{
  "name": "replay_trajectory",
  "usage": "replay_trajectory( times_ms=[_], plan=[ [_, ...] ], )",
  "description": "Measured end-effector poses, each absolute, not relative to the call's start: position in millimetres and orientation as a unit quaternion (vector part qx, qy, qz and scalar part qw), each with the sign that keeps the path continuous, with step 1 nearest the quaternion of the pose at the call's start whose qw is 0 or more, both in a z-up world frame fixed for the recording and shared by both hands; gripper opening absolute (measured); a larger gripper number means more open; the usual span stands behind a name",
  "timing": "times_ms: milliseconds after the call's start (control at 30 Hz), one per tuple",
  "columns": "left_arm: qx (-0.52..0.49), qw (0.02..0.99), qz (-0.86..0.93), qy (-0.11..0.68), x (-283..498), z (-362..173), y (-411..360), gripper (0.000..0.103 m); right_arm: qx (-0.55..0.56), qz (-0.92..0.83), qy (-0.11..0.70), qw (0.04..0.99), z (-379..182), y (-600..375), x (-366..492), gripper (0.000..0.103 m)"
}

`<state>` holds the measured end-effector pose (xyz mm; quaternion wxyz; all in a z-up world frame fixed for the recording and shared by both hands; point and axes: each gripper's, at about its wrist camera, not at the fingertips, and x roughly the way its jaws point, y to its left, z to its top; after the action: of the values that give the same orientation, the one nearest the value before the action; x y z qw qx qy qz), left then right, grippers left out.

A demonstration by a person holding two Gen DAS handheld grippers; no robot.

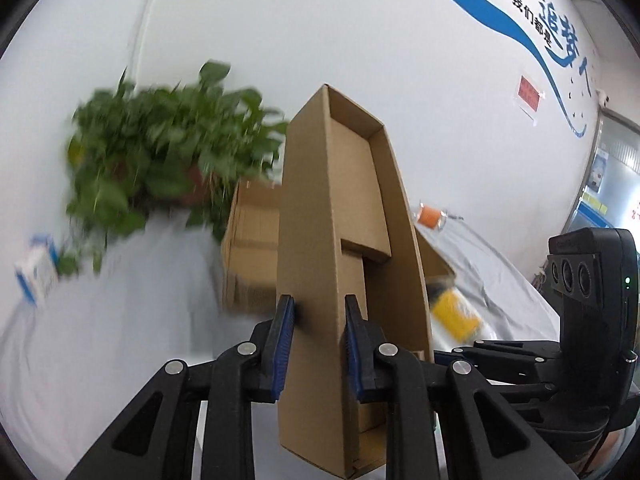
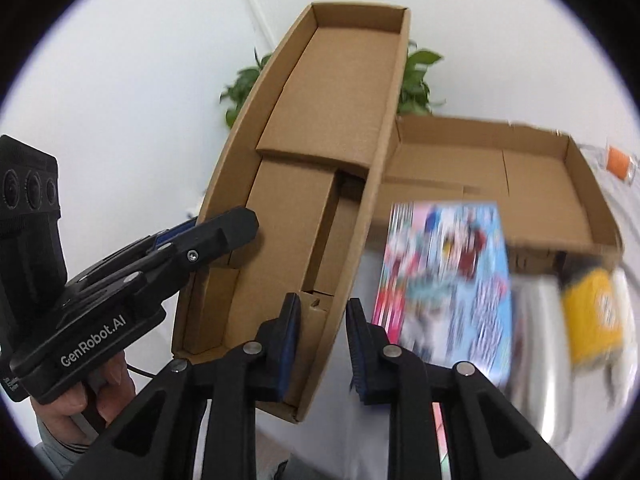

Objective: Organize rigid objects
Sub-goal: 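Lower the cardboard divider into the open box with both tools, then grasp the picture-printed toy box with the right tool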

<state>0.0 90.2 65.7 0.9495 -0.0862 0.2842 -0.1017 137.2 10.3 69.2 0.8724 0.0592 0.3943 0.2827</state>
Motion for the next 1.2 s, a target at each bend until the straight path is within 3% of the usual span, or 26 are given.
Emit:
replay_trajectory(
  times_ms=[200, 367, 600, 833, 867, 933, 967, 1000, 1100, 1200],
  plan=[
    [-0.036, 0.955, -0.108, 0.272, 130, 152, 81, 0.02, 0.071, 0.27, 0.425, 0.861, 104, -10, 266, 0.022],
    [-0.039, 0.94, -0.107, 0.322, 244, 160, 80, 0.02, 0.076, 0.267, 0.511, 0.813, 70, 2, 361, 0.022],
    [-0.092, 0.887, -0.091, 0.444, 351, 65, 114, 0.019, 0.077, 0.263, 0.624, 0.732, -20, 31, 425, 0.022],
    [-0.1, 0.854, -0.065, 0.507, 372, 4, 128, 0.018, 0.082, 0.27, 0.663, 0.693, -53, 54, 432, 0.027],
    [-0.098, 0.854, -0.061, 0.507, 372, 2, 128, 0.023, 0.096, 0.28, 0.659, 0.691, -53, 53, 431, 0.029],
    [-0.09, 0.858, -0.057, 0.502, 366, 2, 132, 0.043, 0.106, 0.291, 0.642, 0.701, -43, 40, 415, 0.043],
    [-0.086, 0.861, -0.05, 0.499, 363, 5, 134, 0.069, 0.091, 0.285, 0.623, 0.722, -31, 32, 407, 0.061],
    [-0.087, 0.867, -0.048, 0.488, 352, 10, 137, 0.087, 0.078, 0.274, 0.601, 0.747, -17, 20, 397, 0.07],
    [-0.107, 0.884, -0.044, 0.452, 314, 29, 148, 0.089, 0.049, 0.243, 0.529, 0.812, 23, -40, 353, 0.078],
    [-0.115, 0.895, -0.072, 0.425, 268, 41, 142, 0.089, 0.03, 0.234, 0.508, 0.829, 33, -85, 316, 0.082]
  ],
)
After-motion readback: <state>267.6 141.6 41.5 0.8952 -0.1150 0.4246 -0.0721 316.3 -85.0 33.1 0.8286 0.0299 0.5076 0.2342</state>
